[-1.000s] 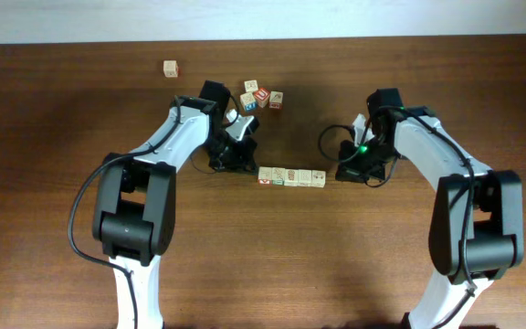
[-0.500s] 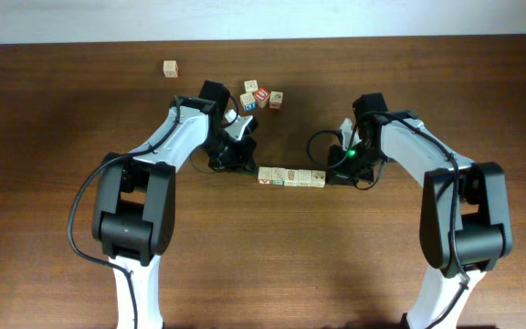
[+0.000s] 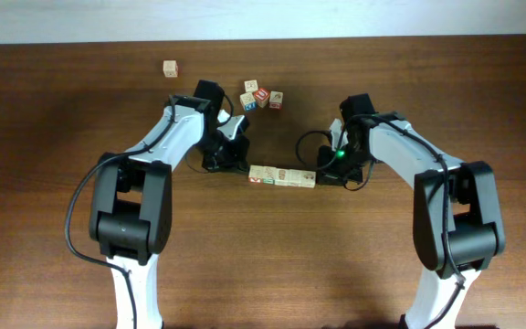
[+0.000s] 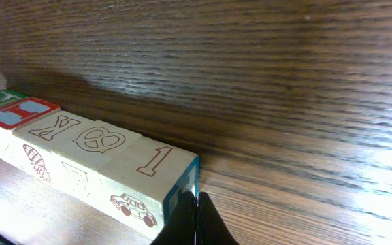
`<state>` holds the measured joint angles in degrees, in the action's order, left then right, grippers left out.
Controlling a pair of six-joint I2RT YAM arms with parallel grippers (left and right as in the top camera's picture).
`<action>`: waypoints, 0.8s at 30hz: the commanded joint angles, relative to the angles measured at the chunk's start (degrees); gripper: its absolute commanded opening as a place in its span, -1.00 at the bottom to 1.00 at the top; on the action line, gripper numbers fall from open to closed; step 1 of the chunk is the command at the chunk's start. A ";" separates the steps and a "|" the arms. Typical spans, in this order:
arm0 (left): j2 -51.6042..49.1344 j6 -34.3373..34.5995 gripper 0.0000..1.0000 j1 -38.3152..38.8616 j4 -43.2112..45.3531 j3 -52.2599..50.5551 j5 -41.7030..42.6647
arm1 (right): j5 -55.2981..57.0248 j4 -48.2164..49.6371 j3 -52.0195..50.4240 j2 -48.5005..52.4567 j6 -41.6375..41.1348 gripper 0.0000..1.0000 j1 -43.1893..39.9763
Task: Rotate 5 blocks
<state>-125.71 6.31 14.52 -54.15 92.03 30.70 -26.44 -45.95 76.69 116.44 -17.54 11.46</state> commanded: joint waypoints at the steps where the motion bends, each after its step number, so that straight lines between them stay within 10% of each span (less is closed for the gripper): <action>1: -0.31 0.55 -1.00 -0.92 -0.17 -0.28 -1.03 | -2.10 1.44 -0.24 0.52 -2.54 -0.92 2.03; 24: -0.31 -10.86 -1.00 -10.49 -3.37 -0.28 6.82 | -6.47 2.27 -0.24 1.27 -0.20 -0.91 -2.36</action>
<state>-125.71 -1.21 3.95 -57.76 92.03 34.24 -30.79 -43.51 76.69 116.66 -20.53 10.26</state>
